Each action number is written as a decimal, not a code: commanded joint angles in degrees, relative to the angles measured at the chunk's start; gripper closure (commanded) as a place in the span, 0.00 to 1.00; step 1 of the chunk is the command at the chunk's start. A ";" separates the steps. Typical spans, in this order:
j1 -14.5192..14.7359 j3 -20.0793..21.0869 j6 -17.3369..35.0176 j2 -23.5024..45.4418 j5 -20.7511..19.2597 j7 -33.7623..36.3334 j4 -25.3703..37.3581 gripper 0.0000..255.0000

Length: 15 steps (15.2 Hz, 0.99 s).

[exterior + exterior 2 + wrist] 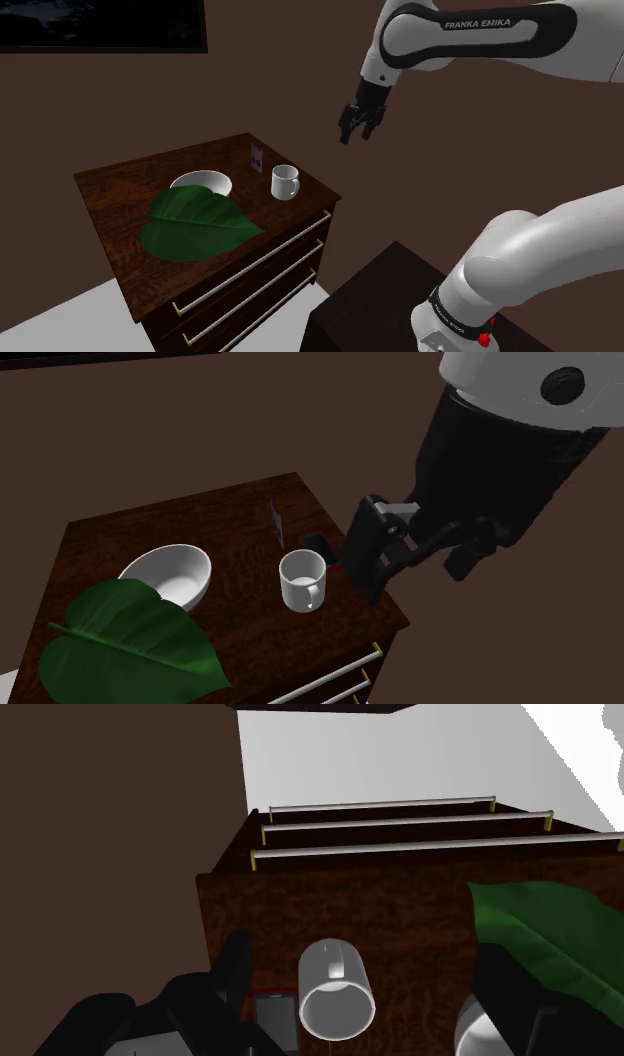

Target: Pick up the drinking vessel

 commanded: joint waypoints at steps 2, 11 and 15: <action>-0.04 0.04 4.78 5.50 -0.36 -0.54 0.46 0.00; -0.08 0.30 15.34 24.41 -1.53 -1.29 7.83 0.00; -0.07 0.33 18.46 33.16 -2.20 -1.40 13.02 0.00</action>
